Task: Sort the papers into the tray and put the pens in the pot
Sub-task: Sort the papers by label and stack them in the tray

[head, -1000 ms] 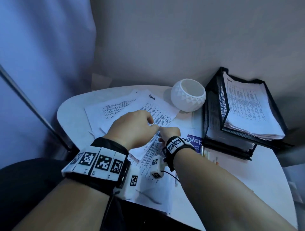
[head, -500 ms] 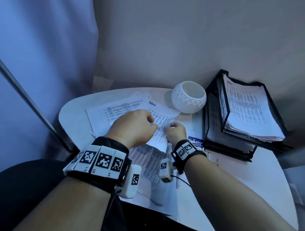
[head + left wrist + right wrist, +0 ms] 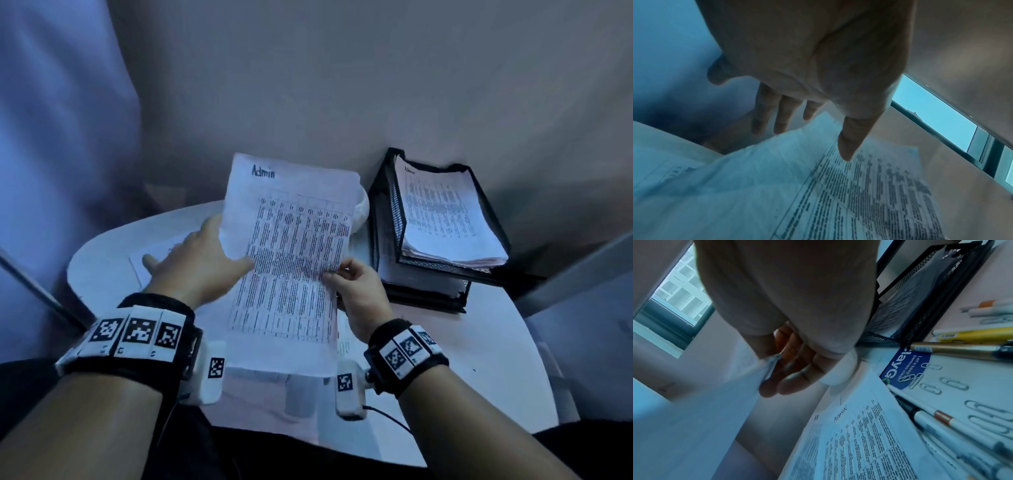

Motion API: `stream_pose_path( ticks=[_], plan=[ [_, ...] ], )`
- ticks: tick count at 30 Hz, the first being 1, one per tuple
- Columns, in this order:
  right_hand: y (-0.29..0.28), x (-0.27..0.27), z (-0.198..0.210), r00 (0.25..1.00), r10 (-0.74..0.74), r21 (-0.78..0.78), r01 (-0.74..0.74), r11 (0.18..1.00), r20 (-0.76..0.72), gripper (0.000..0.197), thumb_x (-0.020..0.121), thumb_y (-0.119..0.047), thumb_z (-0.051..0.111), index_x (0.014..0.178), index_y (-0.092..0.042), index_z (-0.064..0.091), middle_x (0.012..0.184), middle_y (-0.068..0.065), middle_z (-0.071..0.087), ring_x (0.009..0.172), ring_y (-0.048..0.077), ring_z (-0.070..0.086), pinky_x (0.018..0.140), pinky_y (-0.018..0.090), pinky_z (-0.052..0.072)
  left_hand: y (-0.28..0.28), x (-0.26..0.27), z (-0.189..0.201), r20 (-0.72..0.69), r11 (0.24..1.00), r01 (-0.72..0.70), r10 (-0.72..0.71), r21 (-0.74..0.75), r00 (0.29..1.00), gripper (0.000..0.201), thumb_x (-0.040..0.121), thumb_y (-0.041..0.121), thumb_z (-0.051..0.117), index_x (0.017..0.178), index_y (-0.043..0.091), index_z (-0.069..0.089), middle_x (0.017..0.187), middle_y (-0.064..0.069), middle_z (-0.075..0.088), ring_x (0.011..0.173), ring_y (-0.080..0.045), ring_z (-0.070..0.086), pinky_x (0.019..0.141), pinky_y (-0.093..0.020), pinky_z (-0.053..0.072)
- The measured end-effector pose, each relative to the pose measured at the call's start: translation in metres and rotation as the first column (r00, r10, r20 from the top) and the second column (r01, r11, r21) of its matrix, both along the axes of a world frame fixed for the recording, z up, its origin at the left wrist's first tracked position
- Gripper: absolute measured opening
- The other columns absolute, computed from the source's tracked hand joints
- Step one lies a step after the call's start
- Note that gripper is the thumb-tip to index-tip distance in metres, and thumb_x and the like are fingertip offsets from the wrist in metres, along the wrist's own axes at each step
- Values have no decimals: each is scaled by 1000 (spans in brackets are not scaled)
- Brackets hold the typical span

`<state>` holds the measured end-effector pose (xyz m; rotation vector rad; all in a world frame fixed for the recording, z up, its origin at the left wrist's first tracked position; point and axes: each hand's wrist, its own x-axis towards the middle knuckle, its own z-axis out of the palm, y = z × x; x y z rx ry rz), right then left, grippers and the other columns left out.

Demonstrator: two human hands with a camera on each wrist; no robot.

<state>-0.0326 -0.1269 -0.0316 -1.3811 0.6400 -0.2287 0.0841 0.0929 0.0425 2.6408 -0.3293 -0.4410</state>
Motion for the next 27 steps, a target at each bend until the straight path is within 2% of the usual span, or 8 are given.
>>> stream_pose_path(
  ticks=[3, 6, 8, 11, 18, 21, 24, 27],
  plan=[
    [-2, -4, 2, 1000, 14, 19, -15, 1000, 10, 15, 89, 2, 73, 102, -3, 65, 98, 15, 75, 78, 17, 68, 64, 29, 54, 3, 1, -3, -22, 952, -45, 40, -303, 999, 88, 83, 43, 79, 151, 36, 25, 131, -3, 67, 123, -32, 62, 100, -45, 47],
    [-7, -4, -4, 999, 21, 36, -19, 999, -44, 27, 85, -4, 79, 101, 6, 60, 99, 25, 73, 77, 25, 69, 68, 40, 59, 5, 5, -5, 46, 911, -57, 83, -408, 995, 48, 83, 27, 76, 128, 26, 59, 103, -1, 75, 99, -30, 70, 86, -41, 55],
    [-10, -4, -13, 994, -17, 17, 19, 1000, -112, 20, 87, -3, 77, 92, -5, 58, 89, 18, 69, 68, 25, 70, 58, 36, 57, 6, 6, -3, 107, 919, -48, 97, -392, 990, 13, 86, 26, 72, 94, 15, 71, 85, -6, 74, 84, -34, 68, 71, -38, 51],
    [-20, -1, -37, 934, -194, -116, 166, 979, -299, 10, 88, -7, 72, 91, -11, 63, 87, 8, 69, 69, 24, 70, 55, 33, 57, 7, 4, 0, 137, 912, -47, 111, -407, 984, 25, 88, 21, 65, 67, 10, 57, 61, -5, 57, 65, -34, 53, 57, -35, 38],
    [-46, 22, -101, 812, -275, -303, 127, 944, -516, 42, 64, -30, 74, 101, -10, 72, 86, 13, 74, 81, 38, 73, 75, 50, 63, 6, 9, -1, 207, 942, -2, 76, -336, 975, 23, 89, 16, 59, 68, 10, 51, 63, -7, 54, 68, -37, 49, 57, -37, 37],
    [-35, 30, -83, 790, -283, -349, 93, 932, -544, 32, 79, -27, 77, 99, -2, 73, 86, 14, 72, 92, 34, 73, 86, 42, 60, 8, 14, -2, 205, 938, -6, 82, -347, 975, 19, 90, 18, 59, 72, 10, 56, 66, -7, 59, 73, -38, 54, 60, -38, 40],
    [-32, 37, -80, 805, -303, -353, 125, 927, -511, 16, 84, -21, 79, 85, -15, 64, 73, 7, 60, 72, 26, 62, 67, 28, 49, 8, 16, -2, 198, 940, -10, 82, -340, 977, 16, 91, 20, 59, 77, 11, 61, 70, -5, 62, 76, -36, 57, 62, -37, 42],
    [-32, 41, -84, 826, -255, -379, 54, 924, -503, 39, 83, -15, 80, 61, -14, 47, 49, -3, 46, 47, 18, 43, 44, 19, 34, 7, 17, -5, 195, 945, -14, 82, -326, 977, 17, 91, 22, 60, 78, 11, 61, 71, -5, 62, 77, -37, 56, 63, -36, 40]
  ],
)
